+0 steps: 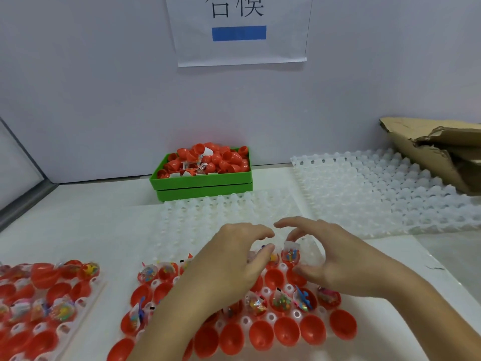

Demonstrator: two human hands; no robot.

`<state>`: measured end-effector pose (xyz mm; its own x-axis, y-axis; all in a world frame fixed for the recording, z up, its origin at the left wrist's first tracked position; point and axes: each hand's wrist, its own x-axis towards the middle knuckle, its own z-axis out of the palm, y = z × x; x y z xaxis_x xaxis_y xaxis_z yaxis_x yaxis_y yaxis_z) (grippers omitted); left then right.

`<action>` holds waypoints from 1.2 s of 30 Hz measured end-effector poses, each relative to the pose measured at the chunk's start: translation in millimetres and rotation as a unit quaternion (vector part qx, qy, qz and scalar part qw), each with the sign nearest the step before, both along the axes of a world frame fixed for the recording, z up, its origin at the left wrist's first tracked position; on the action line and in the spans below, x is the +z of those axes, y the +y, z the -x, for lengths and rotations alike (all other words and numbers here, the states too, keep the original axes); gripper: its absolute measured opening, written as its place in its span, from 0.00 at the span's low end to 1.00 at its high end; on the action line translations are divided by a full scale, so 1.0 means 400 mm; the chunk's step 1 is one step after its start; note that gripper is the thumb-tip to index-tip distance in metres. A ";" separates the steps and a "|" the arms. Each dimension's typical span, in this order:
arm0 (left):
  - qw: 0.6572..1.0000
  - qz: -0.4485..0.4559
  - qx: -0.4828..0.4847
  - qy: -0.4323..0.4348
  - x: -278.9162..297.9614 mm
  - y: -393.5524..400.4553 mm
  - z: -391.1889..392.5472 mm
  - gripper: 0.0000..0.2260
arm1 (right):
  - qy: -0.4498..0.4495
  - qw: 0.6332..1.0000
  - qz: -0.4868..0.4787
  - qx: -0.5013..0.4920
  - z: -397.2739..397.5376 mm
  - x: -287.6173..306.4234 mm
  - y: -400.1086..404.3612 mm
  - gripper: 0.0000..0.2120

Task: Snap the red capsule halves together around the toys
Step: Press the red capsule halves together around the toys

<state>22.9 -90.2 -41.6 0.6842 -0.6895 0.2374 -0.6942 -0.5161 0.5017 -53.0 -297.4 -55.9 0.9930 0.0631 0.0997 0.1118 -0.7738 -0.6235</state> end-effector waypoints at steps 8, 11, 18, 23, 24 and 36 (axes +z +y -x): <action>0.999 0.041 0.024 0.006 -0.021 0.040 0.014 0.14 | 0.004 1.000 0.022 -0.013 -0.003 -0.006 0.008 0.32; 0.999 0.041 0.026 -0.015 -0.022 0.036 0.023 0.14 | 0.007 1.000 0.024 -0.017 -0.004 0.002 0.012 0.33; 0.998 0.047 0.036 0.009 -0.019 0.047 0.019 0.13 | 0.026 0.998 0.042 -0.025 -0.016 0.009 0.006 0.34; 0.997 0.062 0.044 0.009 -0.011 0.049 0.021 0.12 | 0.008 0.999 0.031 -0.039 -0.006 -0.001 0.009 0.33; 0.997 0.068 0.043 0.012 -0.008 0.047 0.024 0.12 | -0.001 0.999 0.029 -0.042 -0.005 -0.001 0.010 0.33; 0.993 0.101 0.047 -0.030 -0.002 0.061 0.054 0.14 | -0.121 0.987 -0.084 -0.070 0.013 0.021 0.076 0.26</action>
